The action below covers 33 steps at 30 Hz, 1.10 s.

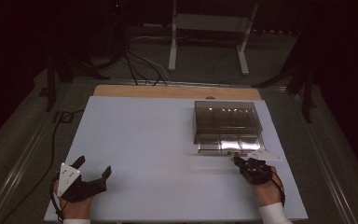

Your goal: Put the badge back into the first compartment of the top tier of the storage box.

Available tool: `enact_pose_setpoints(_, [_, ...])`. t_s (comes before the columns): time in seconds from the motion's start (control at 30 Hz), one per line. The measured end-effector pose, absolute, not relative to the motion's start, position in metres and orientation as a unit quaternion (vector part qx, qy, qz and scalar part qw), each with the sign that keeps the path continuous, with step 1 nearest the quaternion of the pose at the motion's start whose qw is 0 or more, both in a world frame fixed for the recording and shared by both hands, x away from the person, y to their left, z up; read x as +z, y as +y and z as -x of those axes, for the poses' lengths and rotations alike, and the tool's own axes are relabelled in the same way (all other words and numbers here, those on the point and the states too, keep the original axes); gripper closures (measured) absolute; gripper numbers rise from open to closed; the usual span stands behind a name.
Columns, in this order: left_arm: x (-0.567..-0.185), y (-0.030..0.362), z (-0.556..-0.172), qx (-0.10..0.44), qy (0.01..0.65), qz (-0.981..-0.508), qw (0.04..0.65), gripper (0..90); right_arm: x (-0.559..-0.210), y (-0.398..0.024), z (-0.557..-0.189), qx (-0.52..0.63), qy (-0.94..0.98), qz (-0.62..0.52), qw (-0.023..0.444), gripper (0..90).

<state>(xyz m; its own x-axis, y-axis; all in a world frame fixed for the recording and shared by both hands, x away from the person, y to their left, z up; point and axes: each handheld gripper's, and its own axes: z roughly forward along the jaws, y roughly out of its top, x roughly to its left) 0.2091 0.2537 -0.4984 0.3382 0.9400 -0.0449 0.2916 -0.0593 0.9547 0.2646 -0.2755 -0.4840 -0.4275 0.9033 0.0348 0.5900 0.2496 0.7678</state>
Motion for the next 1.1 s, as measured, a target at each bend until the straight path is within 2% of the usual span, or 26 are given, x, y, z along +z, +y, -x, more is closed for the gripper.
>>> enact_pose_setpoints(1.1, [-0.498, 0.253, -0.209, 0.326, 0.473, -0.651, 0.497, 1.1, -0.477, -0.256, -0.258, 0.375, 0.778, -0.46, 0.205, 87.5])
